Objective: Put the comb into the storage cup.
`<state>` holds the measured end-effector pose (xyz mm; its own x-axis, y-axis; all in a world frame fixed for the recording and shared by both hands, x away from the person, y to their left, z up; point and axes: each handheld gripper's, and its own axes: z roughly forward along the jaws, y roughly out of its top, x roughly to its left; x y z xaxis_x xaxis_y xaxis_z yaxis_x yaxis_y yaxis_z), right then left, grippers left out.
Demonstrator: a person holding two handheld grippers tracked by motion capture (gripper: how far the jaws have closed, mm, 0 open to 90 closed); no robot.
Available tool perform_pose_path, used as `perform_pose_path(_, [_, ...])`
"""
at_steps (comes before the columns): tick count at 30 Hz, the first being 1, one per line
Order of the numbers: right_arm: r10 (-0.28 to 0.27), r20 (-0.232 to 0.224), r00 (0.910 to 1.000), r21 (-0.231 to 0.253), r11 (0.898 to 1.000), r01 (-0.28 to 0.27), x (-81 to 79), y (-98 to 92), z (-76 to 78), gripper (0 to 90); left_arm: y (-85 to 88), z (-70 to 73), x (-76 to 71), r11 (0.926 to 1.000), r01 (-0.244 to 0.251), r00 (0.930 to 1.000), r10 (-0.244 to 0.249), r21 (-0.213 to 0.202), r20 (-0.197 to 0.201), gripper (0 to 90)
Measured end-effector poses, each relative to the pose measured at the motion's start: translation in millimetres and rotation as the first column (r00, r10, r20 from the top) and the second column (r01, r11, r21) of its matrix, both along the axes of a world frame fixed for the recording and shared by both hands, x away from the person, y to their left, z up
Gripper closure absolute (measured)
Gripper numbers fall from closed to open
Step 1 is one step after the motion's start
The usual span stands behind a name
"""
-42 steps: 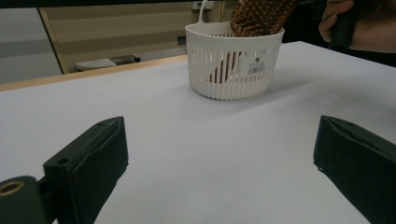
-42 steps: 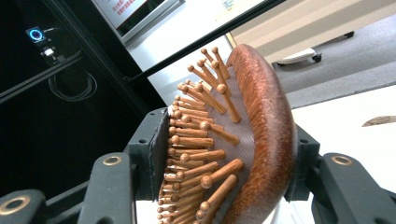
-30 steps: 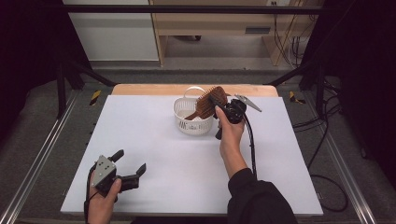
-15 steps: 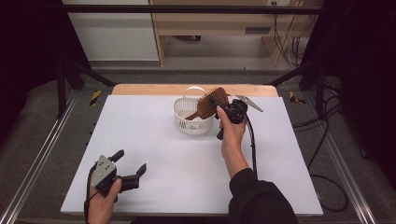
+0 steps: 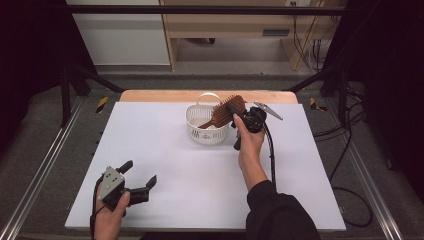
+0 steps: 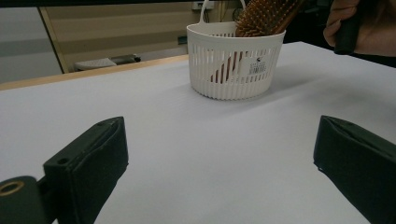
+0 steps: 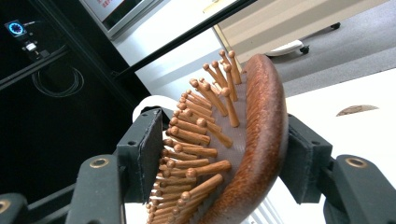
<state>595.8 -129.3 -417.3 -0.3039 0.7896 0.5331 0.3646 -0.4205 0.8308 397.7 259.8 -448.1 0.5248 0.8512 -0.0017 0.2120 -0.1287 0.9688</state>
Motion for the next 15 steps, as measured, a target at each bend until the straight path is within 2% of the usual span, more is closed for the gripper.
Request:
perform_pose_path(11, [0.000,-0.006,1.0000,-0.011,1.000,0.000,0.5,-1.9,-0.8,34.9,-0.1,-0.1,0.0,1.0000,0.001,1.0000,-0.001,0.001,-0.001,3.0])
perform_pose_path(15, [0.003,-0.003,1.0000,-0.031,1.000,-0.003,0.4,-3.3,-1.0,34.6,-0.2,-0.1,0.0,1.0000,0.001,1.0000,-0.001,0.001,-0.001,3.0])
